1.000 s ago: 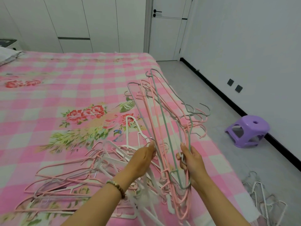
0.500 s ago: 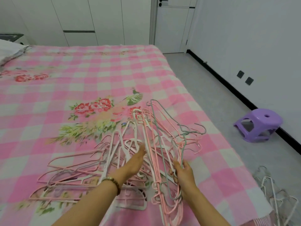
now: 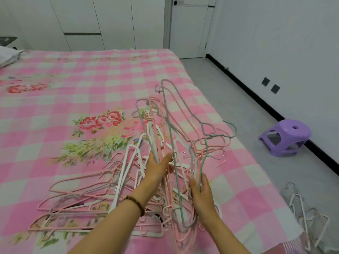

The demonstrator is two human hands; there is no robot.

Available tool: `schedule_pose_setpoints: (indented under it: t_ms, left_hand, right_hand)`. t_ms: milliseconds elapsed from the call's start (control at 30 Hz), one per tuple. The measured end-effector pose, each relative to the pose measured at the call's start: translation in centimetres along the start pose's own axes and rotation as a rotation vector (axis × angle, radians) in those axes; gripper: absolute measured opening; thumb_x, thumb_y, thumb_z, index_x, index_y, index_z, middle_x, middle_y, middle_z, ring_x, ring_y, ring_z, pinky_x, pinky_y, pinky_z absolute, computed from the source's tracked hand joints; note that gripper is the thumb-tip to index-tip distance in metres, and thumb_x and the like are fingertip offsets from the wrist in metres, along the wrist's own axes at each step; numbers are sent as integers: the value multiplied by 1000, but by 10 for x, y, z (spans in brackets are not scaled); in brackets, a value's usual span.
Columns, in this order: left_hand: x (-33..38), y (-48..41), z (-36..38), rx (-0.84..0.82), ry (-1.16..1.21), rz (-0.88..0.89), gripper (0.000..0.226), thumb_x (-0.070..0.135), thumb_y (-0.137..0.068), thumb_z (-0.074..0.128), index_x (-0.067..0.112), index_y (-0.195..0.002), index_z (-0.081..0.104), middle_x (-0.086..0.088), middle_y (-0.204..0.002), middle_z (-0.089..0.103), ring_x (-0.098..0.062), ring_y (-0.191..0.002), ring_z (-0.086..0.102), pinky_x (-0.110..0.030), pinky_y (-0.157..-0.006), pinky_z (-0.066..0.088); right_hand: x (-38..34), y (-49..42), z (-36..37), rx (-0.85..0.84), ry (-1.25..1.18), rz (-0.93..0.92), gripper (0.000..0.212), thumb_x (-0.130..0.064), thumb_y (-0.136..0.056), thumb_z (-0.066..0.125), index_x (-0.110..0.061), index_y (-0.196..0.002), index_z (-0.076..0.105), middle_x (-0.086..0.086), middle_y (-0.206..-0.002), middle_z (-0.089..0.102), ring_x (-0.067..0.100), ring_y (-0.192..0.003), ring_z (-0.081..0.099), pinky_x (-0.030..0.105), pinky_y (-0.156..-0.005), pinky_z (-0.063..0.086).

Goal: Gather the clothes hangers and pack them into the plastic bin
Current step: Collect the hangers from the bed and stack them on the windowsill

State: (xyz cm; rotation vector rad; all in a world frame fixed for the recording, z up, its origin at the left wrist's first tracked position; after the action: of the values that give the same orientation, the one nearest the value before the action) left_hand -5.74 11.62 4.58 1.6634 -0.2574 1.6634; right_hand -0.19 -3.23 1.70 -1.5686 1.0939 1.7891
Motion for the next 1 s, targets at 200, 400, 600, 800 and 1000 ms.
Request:
schedule_pose_setpoints:
  t_ms: [200,400,600,800,1000]
  left_hand:
    - [71,27,38,-91,39,230,50,29,-79,71,21,-120,44,-6,-94,64,-14,-73,69,-21,-62,56]
    - [137,78,112,-354,20,422,14,17,-96,49,17,-109,44,3,-55,48,-12,-40,48,-23,-43,44]
    - [155,164,172,-608,55,334,22,34,-96,43,13,-101,44,7,-52,31,-7,-38,27,-21,-37,28]
    - [138,290,210,-1030,-43,343,20,37,-96,44,17,-93,43,6,-55,31,-10,-43,29,-21,-39,30]
    - [88,447,231,-1430,-155,322,13,31,-95,48,20,-100,44,5,-60,36,-6,-43,36,-20,-42,37]
  right_hand:
    - [-64,8,-20,46,40,-210,29,-24,-87,61,-26,-110,44,0,-77,65,9,-63,65,22,-63,53]
    - [-134,40,-75,164,-116,-243,39,-27,-80,66,-19,-114,47,10,-88,69,16,-68,67,22,-65,51]
    - [-191,127,-141,345,-315,-209,29,-24,-78,64,-13,-103,54,5,-83,68,16,-64,67,29,-66,53]
    - [-194,275,-186,676,-400,-206,23,-17,-80,67,-9,-99,57,8,-79,69,20,-59,70,32,-64,58]
    - [-170,458,-216,960,-457,-299,33,-6,-85,62,0,-117,58,13,-95,70,24,-82,70,40,-78,58]
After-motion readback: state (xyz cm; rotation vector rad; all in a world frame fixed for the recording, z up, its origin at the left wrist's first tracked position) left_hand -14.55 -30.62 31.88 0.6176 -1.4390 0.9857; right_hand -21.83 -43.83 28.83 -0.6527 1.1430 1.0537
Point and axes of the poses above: each hand's wrist, its own y-axis away from the middle knuckle, its own z-axis out of the palm, x = y × z, the point moved 6 cm from there along -y, towards the middle knuckle
